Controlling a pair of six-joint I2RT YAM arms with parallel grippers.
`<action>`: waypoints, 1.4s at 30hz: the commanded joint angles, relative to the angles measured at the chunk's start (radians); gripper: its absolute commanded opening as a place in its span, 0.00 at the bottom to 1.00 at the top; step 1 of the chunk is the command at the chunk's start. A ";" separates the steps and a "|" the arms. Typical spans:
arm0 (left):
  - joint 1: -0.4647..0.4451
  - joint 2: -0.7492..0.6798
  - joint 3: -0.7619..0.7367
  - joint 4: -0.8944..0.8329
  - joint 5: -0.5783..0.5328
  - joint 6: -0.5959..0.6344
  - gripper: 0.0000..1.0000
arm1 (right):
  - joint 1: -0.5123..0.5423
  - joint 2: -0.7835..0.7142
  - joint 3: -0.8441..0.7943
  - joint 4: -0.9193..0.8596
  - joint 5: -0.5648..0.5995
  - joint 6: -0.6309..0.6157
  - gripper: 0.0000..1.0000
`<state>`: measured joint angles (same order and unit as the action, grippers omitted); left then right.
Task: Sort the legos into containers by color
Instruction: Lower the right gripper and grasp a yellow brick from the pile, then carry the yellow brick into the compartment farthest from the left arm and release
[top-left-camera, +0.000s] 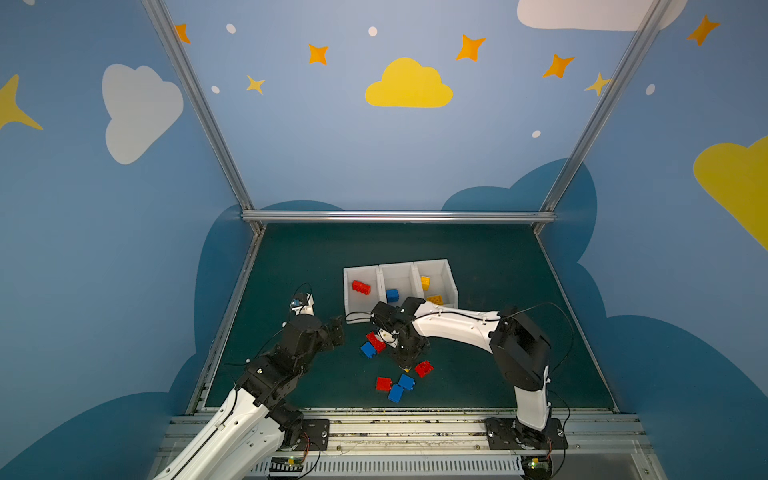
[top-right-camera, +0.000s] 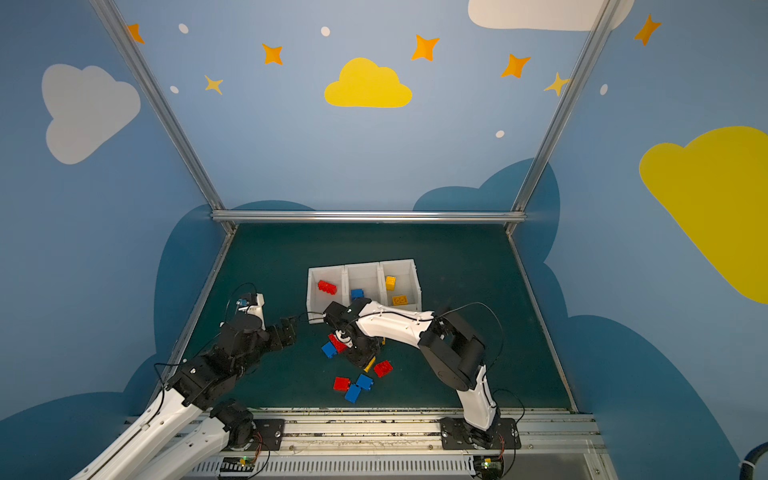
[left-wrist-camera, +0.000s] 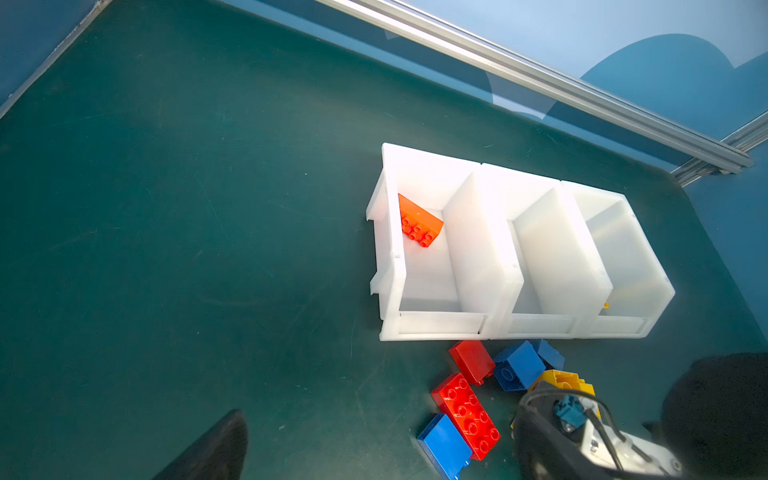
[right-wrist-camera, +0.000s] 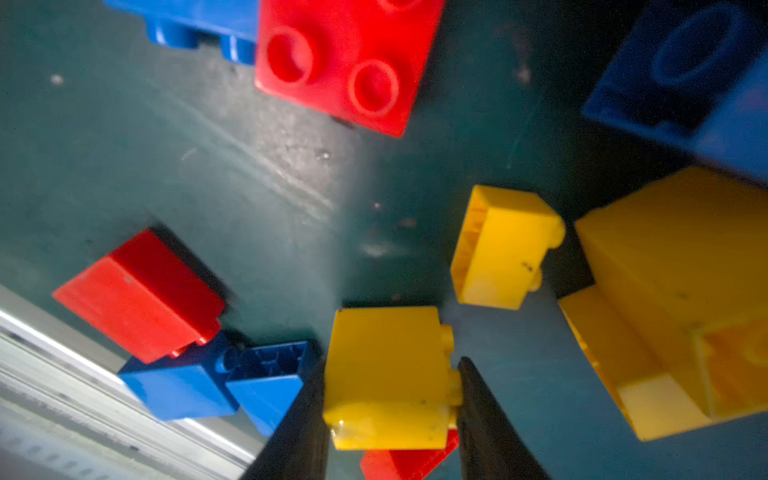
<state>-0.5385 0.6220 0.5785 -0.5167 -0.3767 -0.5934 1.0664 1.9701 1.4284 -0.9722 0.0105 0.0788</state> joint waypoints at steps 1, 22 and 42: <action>0.002 -0.001 0.000 -0.011 -0.004 -0.009 0.99 | -0.026 -0.053 -0.007 0.001 0.004 0.030 0.29; 0.003 0.048 0.004 0.001 0.094 -0.024 0.99 | -0.471 -0.271 0.120 0.054 0.015 0.104 0.33; 0.003 0.076 -0.045 0.051 0.207 -0.062 0.99 | -0.660 -0.029 0.316 0.075 -0.170 0.299 0.58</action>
<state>-0.5385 0.7052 0.5404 -0.4866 -0.1928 -0.6479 0.4088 1.9320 1.7058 -0.8829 -0.1265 0.3569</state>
